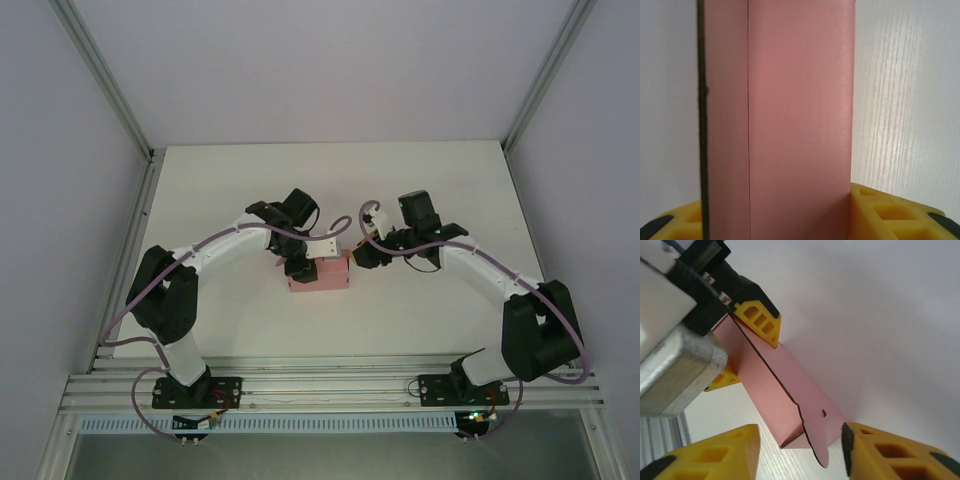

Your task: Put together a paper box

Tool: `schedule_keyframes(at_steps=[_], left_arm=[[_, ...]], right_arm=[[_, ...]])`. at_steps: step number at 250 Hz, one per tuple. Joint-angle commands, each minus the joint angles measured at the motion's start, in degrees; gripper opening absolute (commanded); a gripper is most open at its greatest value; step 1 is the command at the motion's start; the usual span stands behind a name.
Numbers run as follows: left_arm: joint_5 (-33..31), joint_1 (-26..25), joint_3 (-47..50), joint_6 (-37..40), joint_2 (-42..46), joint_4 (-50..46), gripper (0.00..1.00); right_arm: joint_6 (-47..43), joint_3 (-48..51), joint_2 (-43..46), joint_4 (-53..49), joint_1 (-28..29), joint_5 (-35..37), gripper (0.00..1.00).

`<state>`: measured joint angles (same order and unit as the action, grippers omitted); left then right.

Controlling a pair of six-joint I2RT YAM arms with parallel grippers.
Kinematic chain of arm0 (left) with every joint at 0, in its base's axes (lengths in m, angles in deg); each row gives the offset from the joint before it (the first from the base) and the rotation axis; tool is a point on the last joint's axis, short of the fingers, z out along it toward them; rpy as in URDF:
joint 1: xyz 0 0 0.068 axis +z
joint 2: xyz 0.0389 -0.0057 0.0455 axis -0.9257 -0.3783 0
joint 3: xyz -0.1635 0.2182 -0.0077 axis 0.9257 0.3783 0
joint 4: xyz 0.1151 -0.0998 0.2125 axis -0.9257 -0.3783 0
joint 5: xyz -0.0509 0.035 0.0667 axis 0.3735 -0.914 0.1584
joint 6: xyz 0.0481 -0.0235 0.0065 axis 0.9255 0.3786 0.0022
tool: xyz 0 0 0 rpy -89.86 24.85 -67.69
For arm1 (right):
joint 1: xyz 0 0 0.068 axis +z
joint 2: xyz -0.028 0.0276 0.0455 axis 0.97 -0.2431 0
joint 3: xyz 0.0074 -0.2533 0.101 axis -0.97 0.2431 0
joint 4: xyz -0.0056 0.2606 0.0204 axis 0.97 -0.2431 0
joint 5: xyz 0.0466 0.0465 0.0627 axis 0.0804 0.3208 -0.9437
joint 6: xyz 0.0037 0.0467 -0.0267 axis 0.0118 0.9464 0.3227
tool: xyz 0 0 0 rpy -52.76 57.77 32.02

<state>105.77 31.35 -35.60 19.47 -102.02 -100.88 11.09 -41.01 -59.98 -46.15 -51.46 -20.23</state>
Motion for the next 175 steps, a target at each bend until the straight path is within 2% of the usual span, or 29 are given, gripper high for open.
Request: schedule_keyframes(at_steps=[1, 32, 45, 78, 112, 123, 156, 175], left_arm=[[1.0, 0.5, -1.9, 0.6, -1.4, -1.5, 0.47], [1.1, 0.5, -2.4, 0.5, -1.7, -1.5, 0.46], [1.3, 0.5, -2.4, 0.5, -1.7, -1.5, 0.46], [1.1, 0.4, -2.6, 0.4, -1.8, -1.3, 0.46], [1.2, 0.5, -2.5, -0.3, -1.8, -0.7, 0.45], [1.5, 0.5, -2.5, -0.6, -1.8, -0.5, 0.45], [2.1, 0.5, -2.5, -2.2, -1.7, 0.9, 0.44], [2.0, 0.5, -2.5, -3.8, -2.1, 2.4, 0.43]], right_arm=[[-1.7, -2.2, -1.4, -2.1, 1.5, 1.4, 0.39], [-2.1, -3.0, -2.5, -3.5, 2.7, 4.5, 0.34], [-2.0, -3.2, -2.8, -3.9, 2.9, 5.7, 0.28], [-1.4, -2.8, -2.7, -3.1, 3.6, 6.9, 0.19], [1.3, -3.2, -2.4, -1.7, 4.6, 8.9, 0.04], [3.2, -3.8, -2.4, -1.9, 5.0, 9.4, 0.0], [12.5, -5.1, -2.8, 0.0, 8.2, 10.6, 0.0], [23.6, -6.1, -3.7, 1.1, 10.9, 14.6, 0.0]])
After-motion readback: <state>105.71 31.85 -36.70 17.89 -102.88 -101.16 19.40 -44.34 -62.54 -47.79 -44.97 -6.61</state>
